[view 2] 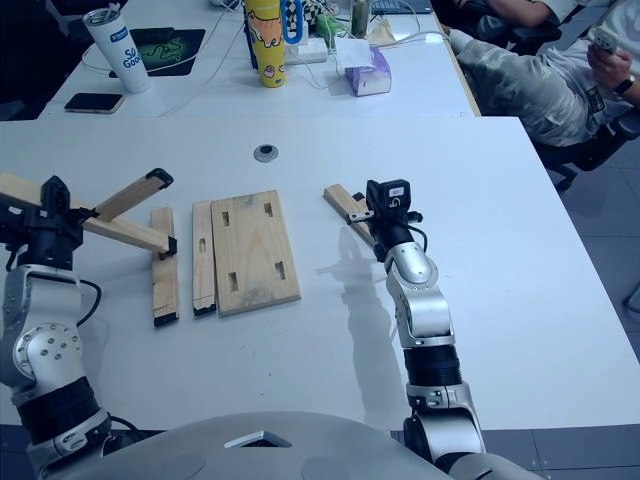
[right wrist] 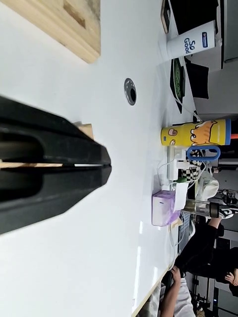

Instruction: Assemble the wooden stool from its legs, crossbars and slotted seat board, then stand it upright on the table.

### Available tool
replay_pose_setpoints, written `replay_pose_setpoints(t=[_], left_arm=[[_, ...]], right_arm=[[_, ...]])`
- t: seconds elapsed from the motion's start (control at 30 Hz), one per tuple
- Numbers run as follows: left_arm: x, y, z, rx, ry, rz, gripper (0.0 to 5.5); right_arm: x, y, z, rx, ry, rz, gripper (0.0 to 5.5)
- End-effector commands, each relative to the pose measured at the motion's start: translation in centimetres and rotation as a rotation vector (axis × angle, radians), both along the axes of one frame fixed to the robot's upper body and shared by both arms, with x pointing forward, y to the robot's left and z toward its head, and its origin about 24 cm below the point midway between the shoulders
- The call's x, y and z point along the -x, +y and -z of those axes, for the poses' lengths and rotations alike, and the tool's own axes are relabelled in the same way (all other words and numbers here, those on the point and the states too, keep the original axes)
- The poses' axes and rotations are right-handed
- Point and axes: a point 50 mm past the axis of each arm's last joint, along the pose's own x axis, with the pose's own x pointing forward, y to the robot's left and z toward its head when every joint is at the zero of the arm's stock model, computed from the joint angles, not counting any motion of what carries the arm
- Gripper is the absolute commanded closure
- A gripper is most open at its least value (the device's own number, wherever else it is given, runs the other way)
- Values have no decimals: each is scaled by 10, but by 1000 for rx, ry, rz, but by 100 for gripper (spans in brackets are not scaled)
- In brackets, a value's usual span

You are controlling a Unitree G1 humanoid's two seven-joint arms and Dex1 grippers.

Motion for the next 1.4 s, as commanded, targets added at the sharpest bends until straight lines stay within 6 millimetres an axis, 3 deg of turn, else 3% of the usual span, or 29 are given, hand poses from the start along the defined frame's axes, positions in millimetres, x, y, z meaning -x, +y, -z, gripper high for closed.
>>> replay_pose_setpoints(t=[0.03,0.33,0.63,0.83,1.0,1.07,1.27,1.4], left_arm=[[3,-1,-13,5,-68,-3,448],[11,-1,-1,-31,15,22,448],[9,-4,-9,-34,-23,19,448],[-6,-38,-30,64,-114,125,448],[-16,-52,-24,95,-108,132,448],[-9,-55,-21,108,-93,128,448],[34,-76,-9,180,8,197,448],[48,-84,-8,193,39,199,448]], right_arm=[[5,0,3,8,7,8,550],[7,-2,6,11,32,13,550],[7,1,5,16,34,0,550],[6,4,4,17,35,-12,550],[4,8,3,17,32,-29,550],[5,7,2,22,32,-35,550],[8,0,3,45,44,-40,550],[10,6,0,78,24,-103,550]])
